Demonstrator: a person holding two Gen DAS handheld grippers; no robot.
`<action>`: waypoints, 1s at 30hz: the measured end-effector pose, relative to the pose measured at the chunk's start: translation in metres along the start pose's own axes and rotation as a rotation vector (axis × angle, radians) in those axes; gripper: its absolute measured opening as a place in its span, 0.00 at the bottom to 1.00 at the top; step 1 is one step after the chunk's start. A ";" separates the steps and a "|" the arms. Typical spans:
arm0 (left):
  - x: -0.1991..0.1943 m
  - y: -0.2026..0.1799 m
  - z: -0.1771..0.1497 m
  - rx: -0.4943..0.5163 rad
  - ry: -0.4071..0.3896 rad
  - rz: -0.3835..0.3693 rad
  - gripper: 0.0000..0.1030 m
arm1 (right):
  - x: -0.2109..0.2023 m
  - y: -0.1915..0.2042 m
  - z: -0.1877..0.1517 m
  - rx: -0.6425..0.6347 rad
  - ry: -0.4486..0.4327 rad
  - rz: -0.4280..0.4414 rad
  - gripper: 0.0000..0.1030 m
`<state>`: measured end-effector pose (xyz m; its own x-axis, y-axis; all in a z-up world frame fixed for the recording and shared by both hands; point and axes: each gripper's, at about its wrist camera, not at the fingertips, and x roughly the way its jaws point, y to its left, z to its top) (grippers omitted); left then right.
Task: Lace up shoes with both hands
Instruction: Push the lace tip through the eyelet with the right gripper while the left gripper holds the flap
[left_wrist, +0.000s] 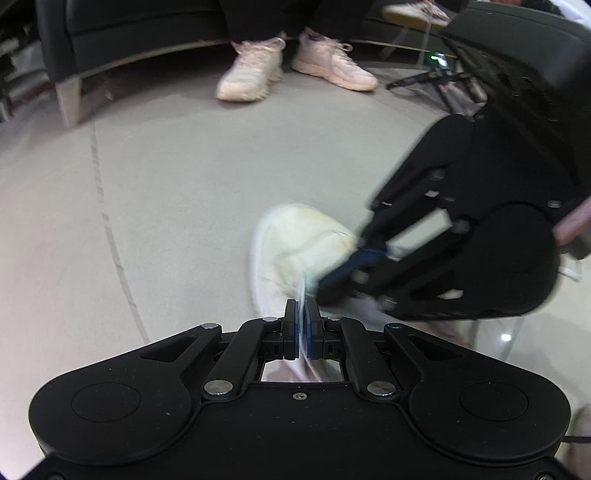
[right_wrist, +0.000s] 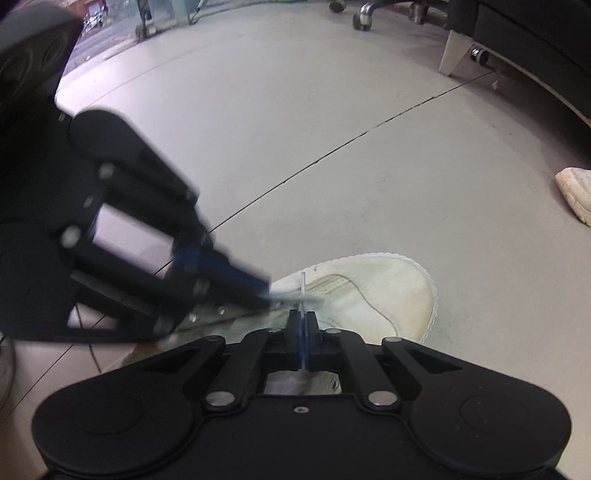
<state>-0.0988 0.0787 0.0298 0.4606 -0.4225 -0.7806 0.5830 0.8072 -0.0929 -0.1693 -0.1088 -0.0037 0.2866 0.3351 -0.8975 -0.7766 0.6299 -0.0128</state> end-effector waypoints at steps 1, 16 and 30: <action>-0.001 -0.003 -0.002 0.015 -0.005 0.007 0.04 | 0.000 -0.001 -0.001 -0.001 -0.005 0.000 0.01; 0.021 0.016 0.004 -0.124 -0.033 -0.081 0.06 | -0.007 0.001 -0.026 -0.056 -0.100 0.025 0.01; 0.029 0.023 -0.002 -0.193 -0.068 -0.148 0.07 | -0.012 -0.004 -0.040 -0.037 -0.151 0.078 0.01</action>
<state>-0.0740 0.0857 0.0037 0.4276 -0.5631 -0.7072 0.5114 0.7957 -0.3244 -0.1920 -0.1427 -0.0107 0.3035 0.4854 -0.8199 -0.8194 0.5722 0.0355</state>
